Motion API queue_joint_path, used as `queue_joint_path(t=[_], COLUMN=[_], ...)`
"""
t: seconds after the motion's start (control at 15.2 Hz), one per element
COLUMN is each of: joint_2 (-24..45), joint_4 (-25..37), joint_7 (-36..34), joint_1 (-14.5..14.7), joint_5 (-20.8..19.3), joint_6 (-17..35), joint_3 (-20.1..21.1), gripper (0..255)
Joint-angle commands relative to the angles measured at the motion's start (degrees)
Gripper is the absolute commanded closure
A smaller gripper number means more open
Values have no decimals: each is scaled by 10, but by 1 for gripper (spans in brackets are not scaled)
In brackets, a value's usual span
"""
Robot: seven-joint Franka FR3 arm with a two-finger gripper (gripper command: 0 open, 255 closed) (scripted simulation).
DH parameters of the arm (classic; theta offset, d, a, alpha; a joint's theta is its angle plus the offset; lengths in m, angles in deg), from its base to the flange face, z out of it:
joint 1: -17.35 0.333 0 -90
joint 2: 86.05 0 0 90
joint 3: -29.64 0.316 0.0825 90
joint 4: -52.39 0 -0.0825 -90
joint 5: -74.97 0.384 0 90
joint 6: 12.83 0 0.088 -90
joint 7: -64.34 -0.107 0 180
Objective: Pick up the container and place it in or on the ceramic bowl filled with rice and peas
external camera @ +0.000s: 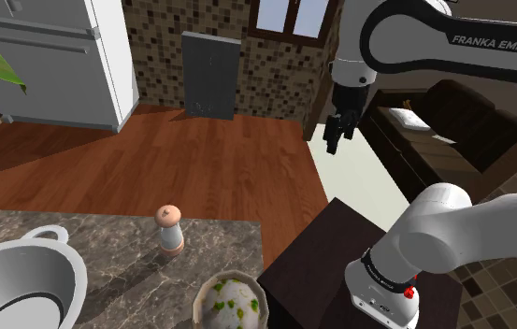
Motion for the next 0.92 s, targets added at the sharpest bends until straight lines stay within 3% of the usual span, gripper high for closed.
queue_joint_path(t=[0.0,0.86], joint_2=[0,162], joint_4=[0,1], joint_7=[0,-135], joint_1=[0,47], joint_5=[0,87], joint_6=[0,197], joint_3=[0,115], gripper=[0,0])
